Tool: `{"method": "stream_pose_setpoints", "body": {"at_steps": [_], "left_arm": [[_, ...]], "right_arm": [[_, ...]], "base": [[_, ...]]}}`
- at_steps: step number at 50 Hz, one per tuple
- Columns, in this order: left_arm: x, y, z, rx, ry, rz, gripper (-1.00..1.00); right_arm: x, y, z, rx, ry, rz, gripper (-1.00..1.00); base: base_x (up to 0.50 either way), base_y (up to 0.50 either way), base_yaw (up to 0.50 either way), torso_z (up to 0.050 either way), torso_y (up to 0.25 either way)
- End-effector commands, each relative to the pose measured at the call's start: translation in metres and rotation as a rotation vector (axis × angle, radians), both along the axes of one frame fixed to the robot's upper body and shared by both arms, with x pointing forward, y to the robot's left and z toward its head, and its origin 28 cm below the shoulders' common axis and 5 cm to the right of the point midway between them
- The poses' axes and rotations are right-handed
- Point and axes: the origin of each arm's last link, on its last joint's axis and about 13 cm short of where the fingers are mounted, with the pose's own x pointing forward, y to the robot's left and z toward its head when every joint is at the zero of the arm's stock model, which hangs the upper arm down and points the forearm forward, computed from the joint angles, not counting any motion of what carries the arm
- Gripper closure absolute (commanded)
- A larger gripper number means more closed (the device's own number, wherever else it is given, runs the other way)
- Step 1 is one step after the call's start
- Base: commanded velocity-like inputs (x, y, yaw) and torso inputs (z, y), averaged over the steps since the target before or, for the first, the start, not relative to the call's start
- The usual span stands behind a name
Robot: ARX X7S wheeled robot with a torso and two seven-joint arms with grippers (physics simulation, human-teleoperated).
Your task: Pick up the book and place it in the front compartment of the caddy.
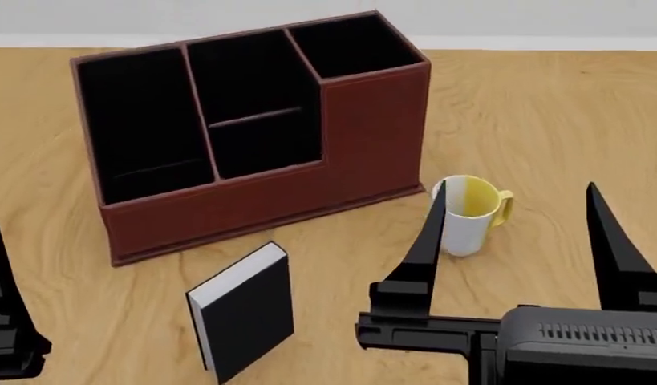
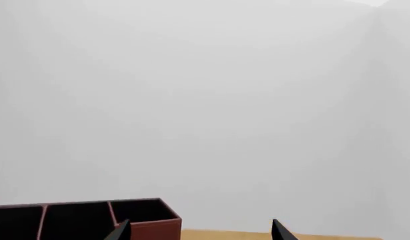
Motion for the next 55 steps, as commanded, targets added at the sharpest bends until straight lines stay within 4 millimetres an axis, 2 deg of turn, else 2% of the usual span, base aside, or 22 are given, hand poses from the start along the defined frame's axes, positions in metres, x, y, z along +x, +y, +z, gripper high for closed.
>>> {"method": "stream_pose_setpoints", "body": {"at_steps": [1, 36, 49, 55], "left_arm": [[0.000, 0.000, 0.001, 0.002, -0.002, -0.001, -1.00], [0.003, 0.000, 0.001, 0.006, -0.003, -0.007, -1.00], [0.003, -0.001, 0.002, 0.010, 0.006, -0.014, -1.00], [0.003, -0.001, 0.013, 0.048, 0.026, -0.056, -1.00]], "right_arm": [[0.001, 0.001, 0.000, 0.001, -0.003, -0.002, -1.00], [0.002, -0.001, 0.002, 0.004, -0.009, -0.003, -1.00], [0.001, -0.001, 0.002, 0.008, -0.015, -0.002, -1.00], [0.001, -0.003, 0.008, 0.003, -0.024, -0.012, -1.00]], "base": [[0.50, 0.16, 0.00, 0.000, 0.010], [0.50, 0.15, 0.00, 0.000, 0.001], [-0.01, 0.00, 0.00, 0.000, 0.001], [0.00, 0.00, 0.00, 0.000, 0.000]]}}
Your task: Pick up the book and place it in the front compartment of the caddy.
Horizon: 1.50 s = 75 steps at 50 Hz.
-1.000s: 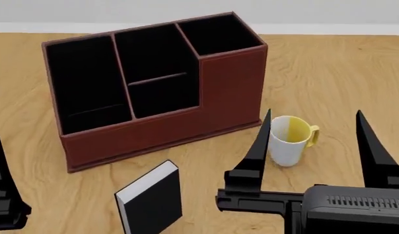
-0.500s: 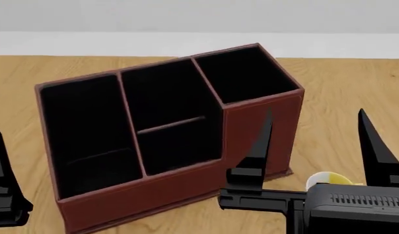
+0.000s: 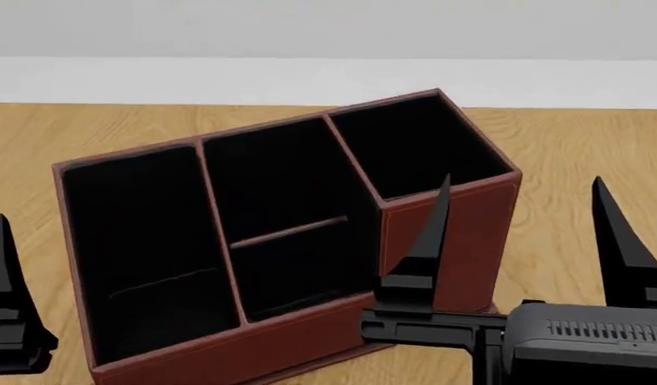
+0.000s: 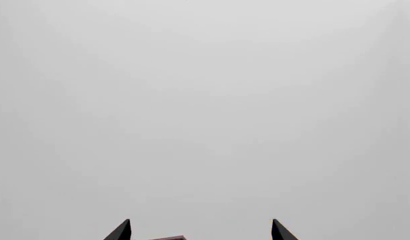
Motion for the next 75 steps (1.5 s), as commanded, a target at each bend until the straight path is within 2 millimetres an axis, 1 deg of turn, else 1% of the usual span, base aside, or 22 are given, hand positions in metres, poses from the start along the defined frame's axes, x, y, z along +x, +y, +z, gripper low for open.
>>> {"method": "stream_pose_setpoints", "body": {"at_steps": [1, 6, 7, 8, 12, 13, 17, 18, 21, 27, 28, 30, 32, 34, 40, 47, 48, 54, 59, 67, 75], "left_arm": [[0.000, 0.000, 0.011, 0.037, 0.027, -0.049, -1.00], [0.000, 0.002, 0.026, 0.064, 0.103, -0.127, -1.00], [0.000, 0.003, 0.030, 0.088, 0.109, -0.117, -1.00], [0.002, 0.004, 0.033, 0.072, 0.167, -0.156, -1.00], [0.003, 0.005, 0.048, 0.151, 0.261, -0.199, -1.00], [0.004, 0.005, 0.050, 0.119, 0.305, -0.251, -1.00], [0.005, 0.007, 0.059, 0.181, 0.393, -0.285, -1.00], [0.006, 0.007, 0.060, 0.157, 0.433, -0.301, -1.00], [0.009, 0.008, 0.064, 0.201, 0.503, -0.313, -1.00], [0.017, 0.003, 0.066, 0.233, 0.646, -0.431, -1.00], [0.019, 0.003, 0.067, 0.227, 0.658, -0.410, -1.00], [0.022, 0.002, 0.067, 0.246, 0.693, -0.429, -1.00], [0.025, -0.001, 0.068, 0.243, 0.730, -0.493, -1.00], [0.028, -0.003, 0.066, 0.278, 0.782, -0.520, -1.00], [0.035, -0.009, 0.066, 0.319, 0.857, -0.596, -1.00], [0.035, -0.014, 0.068, 0.348, 0.897, -0.658, -1.00], [0.035, -0.015, 0.067, 0.346, 0.912, -0.686, -1.00], [0.035, -0.017, 0.065, 0.363, 0.934, -0.706, -1.00], [0.032, -0.020, 0.061, 0.395, 0.961, -0.778, -1.00], [0.033, -0.023, 0.055, 0.369, 0.991, -0.809, -1.00], [0.037, -0.031, 0.048, 0.328, 1.010, -0.863, -1.00]], "right_arm": [[0.000, -0.002, 0.007, -0.007, -0.013, -0.013, -1.00], [-0.001, -0.005, 0.015, -0.017, -0.024, -0.023, -1.00], [-0.002, -0.006, 0.016, -0.022, -0.024, -0.028, -1.00], [-0.002, -0.007, 0.017, -0.023, -0.026, -0.030, -1.00], [-0.002, -0.009, 0.022, -0.031, -0.030, -0.041, -1.00], [-0.002, -0.010, 0.023, -0.033, -0.030, -0.047, -1.00], [-0.003, -0.012, 0.027, -0.036, -0.034, -0.056, -1.00], [-0.002, -0.013, 0.028, -0.039, -0.034, -0.060, -1.00], [-0.002, -0.015, 0.031, -0.043, -0.031, -0.070, -1.00], [-0.002, -0.020, 0.036, -0.040, -0.032, -0.089, -1.00], [-0.003, -0.021, 0.037, -0.041, -0.034, -0.093, -1.00], [-0.004, -0.022, 0.039, -0.039, -0.035, -0.097, -1.00], [-0.006, -0.025, 0.040, -0.038, -0.035, -0.106, -1.00], [-0.008, -0.029, 0.040, -0.031, -0.033, -0.114, -1.00], [-0.013, -0.035, 0.042, -0.034, -0.029, -0.149, -1.00], [-0.016, -0.037, 0.042, -0.037, -0.026, -0.168, -1.00], [-0.016, -0.037, 0.042, -0.037, -0.026, -0.168, -1.00], [-0.016, -0.037, 0.041, -0.035, -0.023, -0.165, -1.00], [-0.016, -0.037, 0.040, -0.035, -0.018, -0.163, -1.00], [-0.015, -0.036, 0.039, -0.036, -0.014, -0.160, -1.00], [-0.016, -0.037, 0.038, -0.036, -0.012, -0.156, -1.00]], "base": [[0.00, 0.00, 0.00, 0.000, 0.000], [0.00, 0.00, 0.00, 0.000, 0.000], [0.00, 0.00, 0.00, 0.000, 0.000], [0.00, 0.00, 0.00, 0.000, 0.000], [0.00, 0.00, 0.00, 0.000, 0.000], [0.00, 0.00, 0.00, 0.000, 0.000], [0.00, 0.00, 0.00, 0.000, 0.000], [0.00, 0.00, 0.00, 0.000, 0.000], [0.00, 0.00, 0.00, 0.000, 0.000], [0.00, 0.00, 0.00, 0.000, 0.000], [0.00, 0.00, 0.00, 0.000, 0.000], [0.00, 0.00, 0.00, 0.000, 0.000], [0.00, 0.00, 0.00, 0.000, 0.000], [0.00, 0.00, 0.00, 0.000, 0.000], [0.00, 0.00, 0.00, 0.000, 0.000], [0.00, 0.00, 0.00, 0.000, 0.000], [0.00, 0.00, 0.00, 0.000, 0.000], [0.00, 0.00, 0.00, 0.000, 0.000], [0.00, 0.00, 0.00, 0.000, 0.000], [0.00, 0.00, 0.00, 0.000, 0.000], [0.00, 0.00, 0.00, 0.000, 0.000]]}}
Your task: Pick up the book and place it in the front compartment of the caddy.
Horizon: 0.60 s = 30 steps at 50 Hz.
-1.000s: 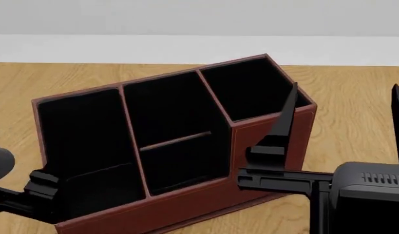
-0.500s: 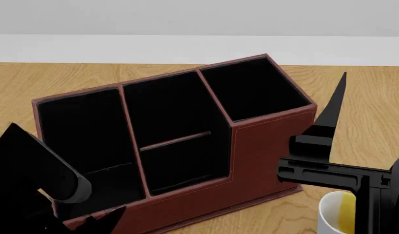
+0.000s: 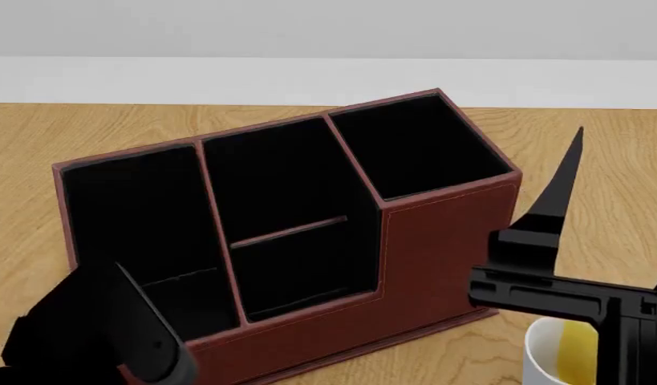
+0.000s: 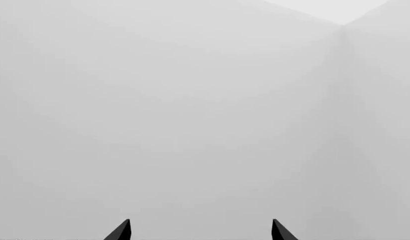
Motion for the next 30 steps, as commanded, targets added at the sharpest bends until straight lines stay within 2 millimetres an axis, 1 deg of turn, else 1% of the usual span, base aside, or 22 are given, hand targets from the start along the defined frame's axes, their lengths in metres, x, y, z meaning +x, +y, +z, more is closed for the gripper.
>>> {"method": "stream_pose_setpoints", "body": {"at_steps": [1, 6, 10, 21, 26, 30], "left_arm": [[0.003, -0.009, -0.007, -0.050, 0.064, -0.050, -1.00], [0.002, -0.015, -0.006, -0.097, 0.075, -0.071, -1.00], [0.002, -0.020, -0.009, -0.132, 0.095, -0.077, -1.00], [0.001, -0.028, -0.013, -0.221, 0.130, -0.060, -1.00], [-0.002, -0.034, -0.016, -0.257, 0.153, -0.057, -1.00], [-0.006, -0.037, -0.025, -0.262, 0.199, -0.056, -1.00]], "right_arm": [[-0.001, -0.002, -0.001, 0.002, 0.005, 0.002, -1.00], [-0.001, -0.002, -0.002, 0.004, 0.006, 0.004, -1.00], [0.000, 0.000, -0.003, 0.005, 0.007, 0.008, -1.00], [0.003, 0.003, -0.003, 0.006, 0.008, 0.012, -1.00], [0.003, 0.004, -0.004, 0.007, 0.008, 0.014, -1.00], [0.004, 0.004, -0.003, 0.007, 0.008, 0.015, -1.00]], "base": [[0.00, 0.00, 0.00, 0.000, 0.000], [0.00, 0.00, 0.00, 0.000, 0.000], [0.00, 0.00, 0.00, 0.000, 0.000], [0.00, 0.00, 0.00, 0.000, 0.000], [0.00, 0.00, 0.00, 0.000, 0.000], [0.00, 0.00, 0.00, 0.000, 0.000]]}}
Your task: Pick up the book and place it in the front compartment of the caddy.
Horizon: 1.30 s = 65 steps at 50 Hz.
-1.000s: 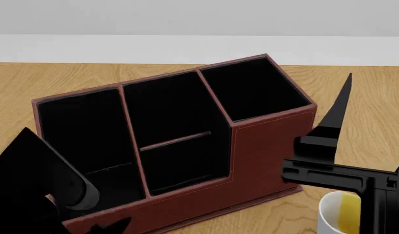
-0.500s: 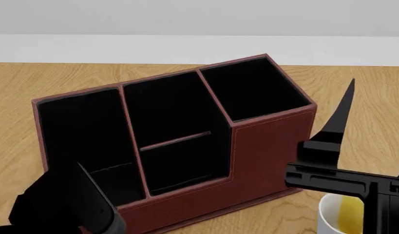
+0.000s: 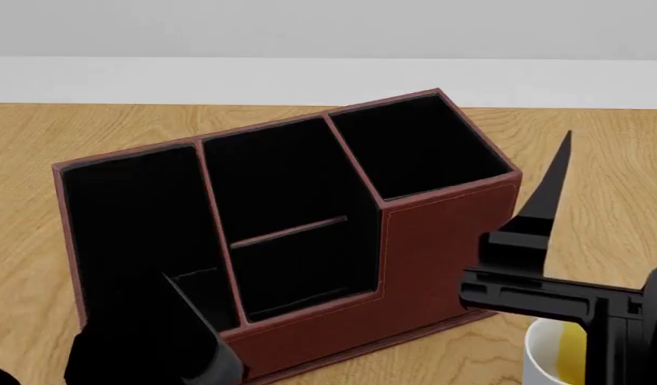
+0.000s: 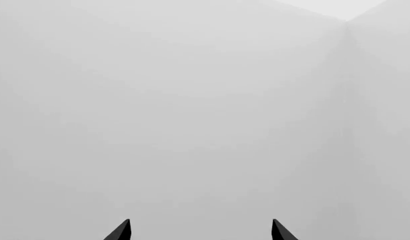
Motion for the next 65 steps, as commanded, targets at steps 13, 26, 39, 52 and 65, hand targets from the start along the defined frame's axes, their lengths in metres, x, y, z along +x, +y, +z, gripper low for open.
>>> {"method": "stream_pose_setpoints", "body": {"at_steps": [13, 26, 39, 52, 65], "left_arm": [[-0.013, -0.010, -0.028, 0.010, 0.178, 0.027, -1.00], [-0.022, -0.012, -0.036, 0.066, 0.231, 0.016, -1.00], [-0.029, -0.010, -0.044, 0.143, 0.254, 0.029, -1.00], [-0.027, -0.009, -0.055, 0.181, 0.280, 0.032, -1.00], [-0.018, -0.008, -0.063, 0.206, 0.296, 0.025, -1.00]], "right_arm": [[0.001, -0.001, -0.001, 0.006, 0.001, 0.011, -1.00], [-0.003, -0.007, -0.002, 0.012, 0.002, 0.019, -1.00], [0.003, 0.003, -0.008, 0.019, 0.009, 0.034, -1.00], [0.002, 0.003, -0.008, 0.023, 0.007, 0.035, -1.00], [0.001, 0.002, -0.006, 0.020, 0.004, 0.035, -1.00]], "base": [[0.00, 0.00, 0.00, 0.000, 0.000], [0.00, 0.00, 0.00, 0.000, 0.000], [0.00, 0.00, 0.00, 0.000, 0.000], [0.00, 0.00, 0.00, 0.000, 0.000], [0.00, 0.00, 0.00, 0.000, 0.000]]}}
